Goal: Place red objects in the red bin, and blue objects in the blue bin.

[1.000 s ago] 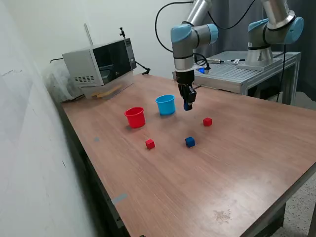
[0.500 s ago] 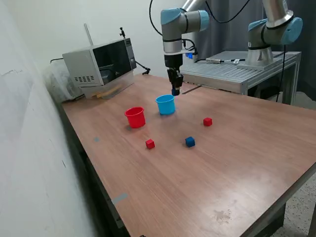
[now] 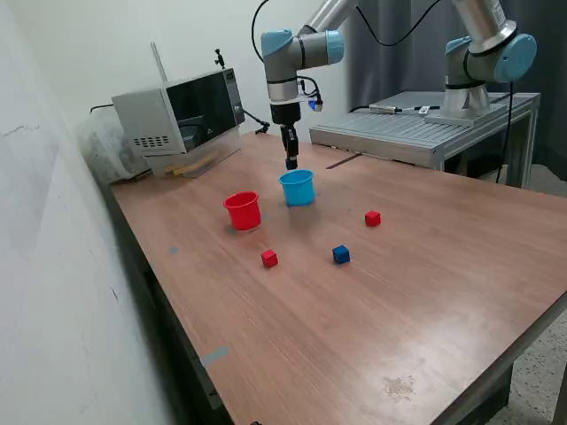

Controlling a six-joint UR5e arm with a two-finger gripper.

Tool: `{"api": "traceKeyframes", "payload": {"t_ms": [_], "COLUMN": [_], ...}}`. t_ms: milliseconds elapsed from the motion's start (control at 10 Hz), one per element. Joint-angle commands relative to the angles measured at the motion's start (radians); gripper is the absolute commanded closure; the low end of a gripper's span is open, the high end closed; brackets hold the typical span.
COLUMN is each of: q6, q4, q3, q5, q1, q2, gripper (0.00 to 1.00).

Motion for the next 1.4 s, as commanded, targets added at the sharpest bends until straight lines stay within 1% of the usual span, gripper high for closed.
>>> {"api": "traceKeyframes", "payload": {"t_ms": [0,100,300,500,600,700,800,900,1000,1100,1300], "q6": [-0.003,-0.003,-0.014,-0.035,-0.051,-0.060,-0.060,-0.058,-0.051,-0.040,0.078], "q4": [0.000,0.000,0.002,0.002,0.005,0.055,0.113,0.170,0.233,0.274,0.333], "q3": [0.002,0.004,0.007,0.008,0.008,0.007,0.004,0.002,-0.007,-0.036,-0.085], "q5": [0.000,0.000,0.000,0.002,0.002,0.002,0.003,0.005,0.006,0.008,0.009], "q1": [-0.019,-0.019,-0.007,0.001,0.028,0.051,0.092,0.155,0.207,0.261,0.356], "q2": [0.007,0.005,0.002,-0.025,-0.050,-0.093,-0.146,-0.227,-0.274,-0.314,-0.355], "gripper": [1.00,0.00,0.00,0.00,0.00,0.00,0.00,0.00,0.00,0.00,0.00]}}
